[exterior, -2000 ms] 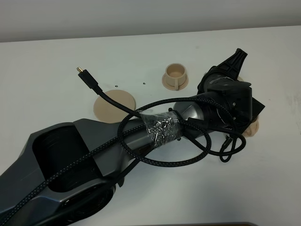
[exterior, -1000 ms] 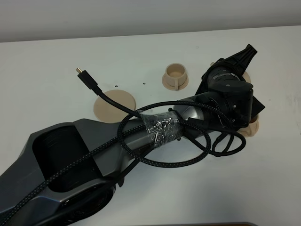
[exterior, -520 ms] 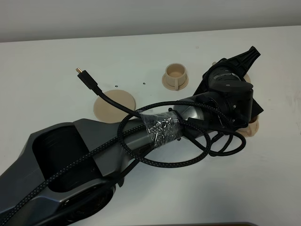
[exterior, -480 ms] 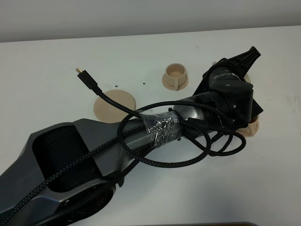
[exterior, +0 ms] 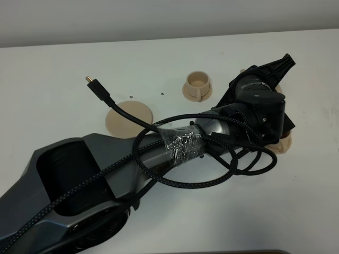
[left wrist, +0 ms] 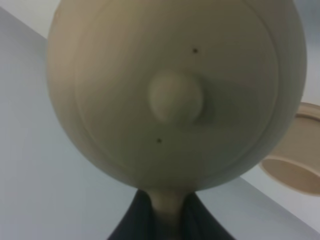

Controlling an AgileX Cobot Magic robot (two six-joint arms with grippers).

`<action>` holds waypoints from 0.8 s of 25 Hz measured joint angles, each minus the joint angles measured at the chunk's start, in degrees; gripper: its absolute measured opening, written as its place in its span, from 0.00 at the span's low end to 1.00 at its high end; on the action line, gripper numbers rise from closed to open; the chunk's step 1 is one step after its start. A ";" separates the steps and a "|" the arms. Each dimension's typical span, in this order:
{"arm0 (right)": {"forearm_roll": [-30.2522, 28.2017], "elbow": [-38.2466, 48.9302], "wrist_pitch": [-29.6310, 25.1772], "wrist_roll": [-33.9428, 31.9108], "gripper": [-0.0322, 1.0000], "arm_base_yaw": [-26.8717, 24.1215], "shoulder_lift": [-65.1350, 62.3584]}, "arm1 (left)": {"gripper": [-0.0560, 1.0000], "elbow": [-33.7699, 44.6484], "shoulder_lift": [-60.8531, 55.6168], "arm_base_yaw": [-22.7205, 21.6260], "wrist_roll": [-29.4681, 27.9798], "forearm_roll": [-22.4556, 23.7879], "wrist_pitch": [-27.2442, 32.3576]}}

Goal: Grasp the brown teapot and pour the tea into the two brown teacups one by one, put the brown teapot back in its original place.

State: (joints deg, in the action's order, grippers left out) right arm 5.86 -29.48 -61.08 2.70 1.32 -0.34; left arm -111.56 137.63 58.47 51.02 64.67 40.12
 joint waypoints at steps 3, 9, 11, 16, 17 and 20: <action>0.00 0.00 0.00 0.00 0.23 0.00 0.00 | 0.18 0.00 0.00 0.00 0.05 0.02 -0.11; 0.00 0.00 0.00 0.00 0.23 0.00 0.00 | 0.18 0.00 0.00 0.00 0.12 0.07 -0.38; 0.00 0.00 0.00 0.00 0.23 0.00 0.00 | 0.18 0.00 0.00 0.00 0.12 0.07 -0.57; 0.00 0.00 0.00 0.00 0.23 0.00 0.00 | 0.18 0.00 0.00 0.00 0.21 0.42 -0.75; 0.00 0.00 0.00 0.00 0.23 0.00 0.00 | 0.18 0.00 0.00 0.00 0.21 0.80 -0.77; 0.00 0.00 0.00 0.00 0.23 0.00 0.00 | 0.18 0.00 0.00 0.00 0.21 1.87 -0.93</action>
State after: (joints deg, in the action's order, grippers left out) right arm 5.86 -29.48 -61.08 2.70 1.32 -0.34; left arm -111.56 137.63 58.47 51.22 66.54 39.20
